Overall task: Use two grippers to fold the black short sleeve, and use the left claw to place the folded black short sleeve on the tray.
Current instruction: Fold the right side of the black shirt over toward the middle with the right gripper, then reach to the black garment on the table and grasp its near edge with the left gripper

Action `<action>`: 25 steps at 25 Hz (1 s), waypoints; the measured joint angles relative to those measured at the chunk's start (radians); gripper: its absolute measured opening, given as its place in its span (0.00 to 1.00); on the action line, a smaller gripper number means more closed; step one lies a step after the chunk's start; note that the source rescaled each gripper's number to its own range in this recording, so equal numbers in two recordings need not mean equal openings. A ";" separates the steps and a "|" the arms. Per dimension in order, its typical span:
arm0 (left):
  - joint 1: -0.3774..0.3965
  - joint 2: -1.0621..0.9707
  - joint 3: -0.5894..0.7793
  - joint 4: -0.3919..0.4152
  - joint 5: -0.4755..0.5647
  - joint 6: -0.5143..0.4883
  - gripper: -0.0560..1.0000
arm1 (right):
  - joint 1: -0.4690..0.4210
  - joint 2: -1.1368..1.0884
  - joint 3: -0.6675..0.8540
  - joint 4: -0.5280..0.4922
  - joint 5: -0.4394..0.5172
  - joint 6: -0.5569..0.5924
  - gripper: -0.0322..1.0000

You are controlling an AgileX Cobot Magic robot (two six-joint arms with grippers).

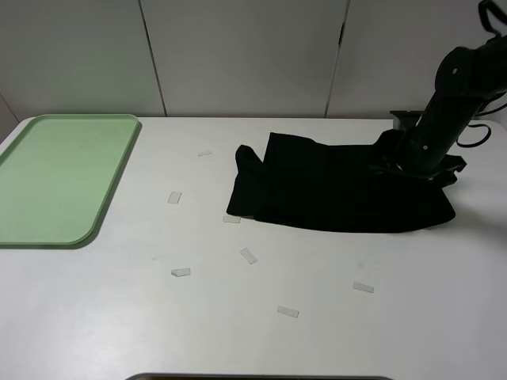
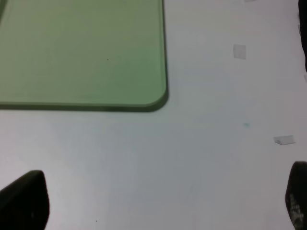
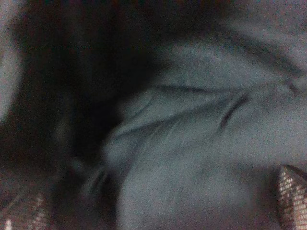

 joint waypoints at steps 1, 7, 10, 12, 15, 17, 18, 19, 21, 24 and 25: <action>0.000 0.000 0.000 0.000 0.000 0.000 0.99 | 0.000 -0.035 -0.001 -0.001 0.013 0.000 1.00; 0.000 0.000 0.000 0.000 0.000 0.000 0.99 | 0.001 -0.247 -0.003 -0.034 0.138 0.011 1.00; 0.000 0.000 0.000 0.000 0.000 0.000 0.99 | 0.002 -0.337 -0.003 -0.046 0.223 0.012 1.00; 0.000 0.000 0.000 0.000 0.000 0.000 0.99 | 0.005 -0.394 -0.003 -0.050 0.287 0.012 1.00; 0.000 0.000 0.000 0.000 0.000 0.000 0.99 | 0.008 -0.476 -0.003 -0.050 0.379 0.012 1.00; 0.000 0.000 0.000 0.000 0.000 0.000 0.99 | 0.008 -0.532 0.001 -0.052 0.414 0.012 1.00; 0.000 0.000 0.000 0.000 0.000 0.000 0.99 | 0.008 -0.559 0.010 -0.051 0.416 0.012 1.00; 0.000 0.000 0.000 0.000 0.000 0.000 0.99 | 0.008 -0.596 0.023 -0.050 0.418 0.012 1.00; 0.000 0.000 0.000 0.000 0.000 0.000 0.99 | 0.008 -0.679 0.069 -0.048 0.426 0.012 1.00; 0.000 0.000 0.000 0.000 0.000 0.000 0.99 | 0.008 -0.811 0.161 -0.048 0.428 0.014 1.00; 0.000 0.000 0.000 0.000 0.000 0.000 0.99 | 0.008 -0.851 0.199 -0.047 0.430 0.016 1.00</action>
